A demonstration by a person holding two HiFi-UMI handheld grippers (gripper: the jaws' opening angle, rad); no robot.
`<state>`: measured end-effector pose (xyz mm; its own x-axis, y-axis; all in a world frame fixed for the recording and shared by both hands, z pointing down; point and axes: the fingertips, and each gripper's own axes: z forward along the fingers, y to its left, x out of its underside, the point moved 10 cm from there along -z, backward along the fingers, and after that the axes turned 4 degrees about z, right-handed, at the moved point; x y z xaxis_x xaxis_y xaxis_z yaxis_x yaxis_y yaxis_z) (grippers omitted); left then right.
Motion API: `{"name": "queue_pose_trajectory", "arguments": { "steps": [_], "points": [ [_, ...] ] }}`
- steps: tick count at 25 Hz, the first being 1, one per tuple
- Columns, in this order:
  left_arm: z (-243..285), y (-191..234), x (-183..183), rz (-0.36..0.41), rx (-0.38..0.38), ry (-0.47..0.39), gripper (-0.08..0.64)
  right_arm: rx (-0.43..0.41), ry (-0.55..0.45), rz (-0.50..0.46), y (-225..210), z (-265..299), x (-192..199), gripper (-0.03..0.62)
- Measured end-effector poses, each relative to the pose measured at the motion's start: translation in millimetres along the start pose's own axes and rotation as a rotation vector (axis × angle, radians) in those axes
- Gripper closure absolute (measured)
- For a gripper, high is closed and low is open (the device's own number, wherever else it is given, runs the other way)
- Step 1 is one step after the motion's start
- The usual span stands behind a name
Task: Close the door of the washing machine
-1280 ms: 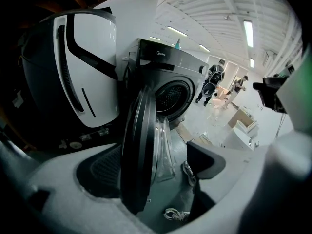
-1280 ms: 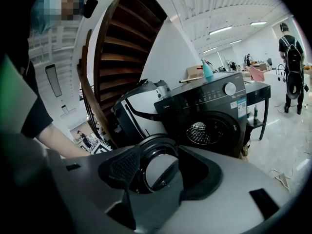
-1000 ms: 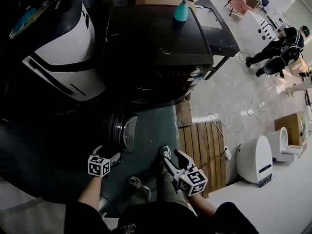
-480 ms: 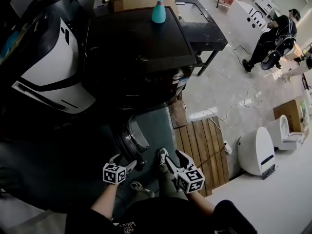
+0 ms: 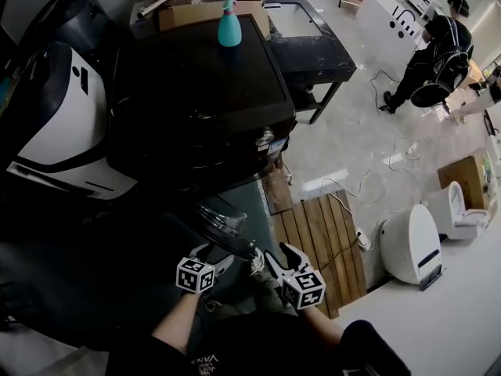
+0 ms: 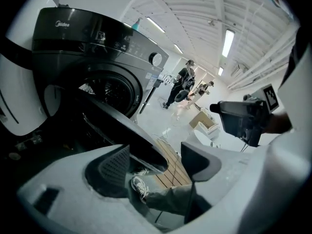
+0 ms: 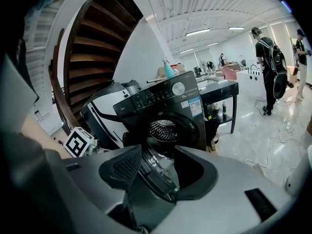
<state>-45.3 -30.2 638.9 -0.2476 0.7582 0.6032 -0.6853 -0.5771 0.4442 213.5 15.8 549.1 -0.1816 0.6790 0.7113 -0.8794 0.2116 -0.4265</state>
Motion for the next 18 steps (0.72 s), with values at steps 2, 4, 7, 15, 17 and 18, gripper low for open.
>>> {"name": "queue_pose_trajectory", "arguments": {
  "steps": [2, 4, 7, 15, 17, 18],
  "points": [
    [14.6, -0.5, -16.6, 0.011, 0.006, -0.013, 0.225, 0.0, 0.013, 0.003, -12.6, 5.5, -3.8, 0.382],
    [28.0, 0.2, -32.1, 0.017, 0.009, -0.031, 0.225, -0.003, 0.023, 0.002, -24.1, 12.1, -8.2, 0.383],
    [46.0, 3.5, -52.1, 0.031, 0.012, -0.046, 0.229, -0.006, 0.027, 0.004, -38.6, 23.5, -13.8, 0.385],
    [79.0, 22.5, -98.0, 0.052, 0.005, -0.068, 0.274, -0.017, 0.044, -0.013, -69.5, 74.8, -30.1, 0.419],
    [85.5, 26.9, -107.9, 0.057, 0.001, -0.074, 0.288, -0.018, 0.053, -0.013, -74.8, 90.0, -32.6, 0.428],
    [88.4, 28.7, -112.5, 0.061, -0.001, -0.076, 0.292, -0.019, 0.059, -0.016, -76.6, 97.4, -33.3, 0.428]
  ]
}}
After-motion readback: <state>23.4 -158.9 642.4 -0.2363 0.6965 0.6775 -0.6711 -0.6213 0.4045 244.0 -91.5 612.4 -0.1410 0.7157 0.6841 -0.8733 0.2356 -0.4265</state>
